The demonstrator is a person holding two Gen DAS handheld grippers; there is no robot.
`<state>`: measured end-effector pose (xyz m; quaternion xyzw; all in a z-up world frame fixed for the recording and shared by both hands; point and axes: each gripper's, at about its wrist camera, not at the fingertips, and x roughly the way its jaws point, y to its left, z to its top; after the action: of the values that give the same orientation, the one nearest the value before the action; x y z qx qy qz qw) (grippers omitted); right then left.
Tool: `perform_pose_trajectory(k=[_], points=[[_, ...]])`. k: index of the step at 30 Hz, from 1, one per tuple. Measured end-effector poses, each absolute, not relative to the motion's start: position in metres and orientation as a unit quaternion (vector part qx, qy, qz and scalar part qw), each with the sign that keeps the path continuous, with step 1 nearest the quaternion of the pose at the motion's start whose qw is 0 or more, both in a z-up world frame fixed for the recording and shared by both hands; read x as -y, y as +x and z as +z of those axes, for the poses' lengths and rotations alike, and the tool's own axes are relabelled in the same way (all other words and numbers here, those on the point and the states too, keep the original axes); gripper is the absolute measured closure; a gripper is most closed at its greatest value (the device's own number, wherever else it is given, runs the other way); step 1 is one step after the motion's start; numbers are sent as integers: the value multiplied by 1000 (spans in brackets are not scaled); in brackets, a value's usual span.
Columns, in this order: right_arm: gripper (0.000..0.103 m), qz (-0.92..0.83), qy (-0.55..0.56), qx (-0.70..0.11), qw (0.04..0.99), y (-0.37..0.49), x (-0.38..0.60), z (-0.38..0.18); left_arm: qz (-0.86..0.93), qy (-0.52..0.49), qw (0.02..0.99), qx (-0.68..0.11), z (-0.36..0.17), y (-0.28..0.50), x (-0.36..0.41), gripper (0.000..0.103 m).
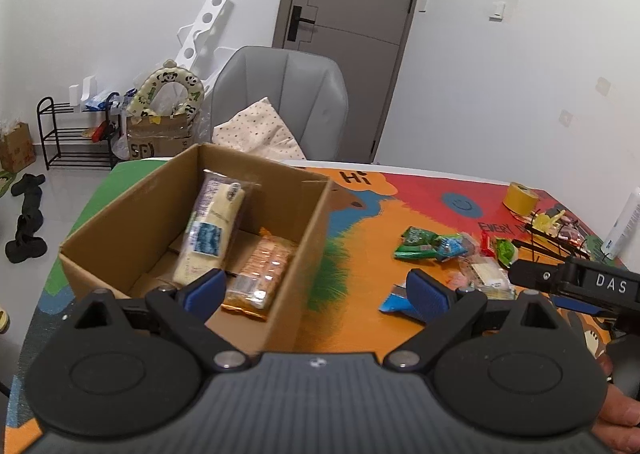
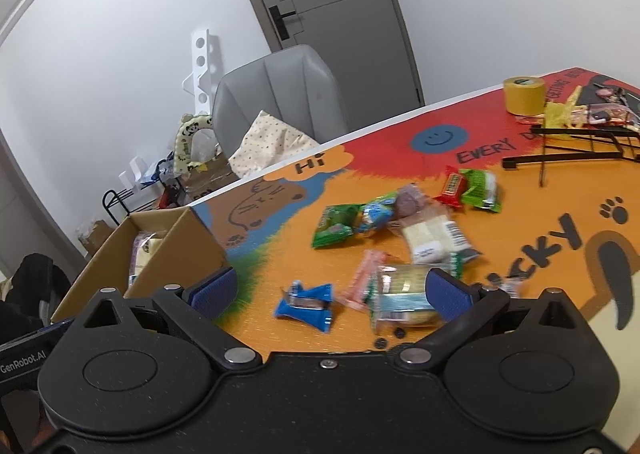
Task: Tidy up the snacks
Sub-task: 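Reach the left tool to the blue candy while the right tool reaches the green-striped bread bag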
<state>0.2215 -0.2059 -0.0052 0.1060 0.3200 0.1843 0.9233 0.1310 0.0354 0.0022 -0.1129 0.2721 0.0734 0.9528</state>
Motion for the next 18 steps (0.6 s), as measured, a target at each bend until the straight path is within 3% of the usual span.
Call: perform_pose_trajectory(k=[18], points=[[0,156,134,-329,922,231,285,-31,47,-93,955,-277,-9,162,31,7]])
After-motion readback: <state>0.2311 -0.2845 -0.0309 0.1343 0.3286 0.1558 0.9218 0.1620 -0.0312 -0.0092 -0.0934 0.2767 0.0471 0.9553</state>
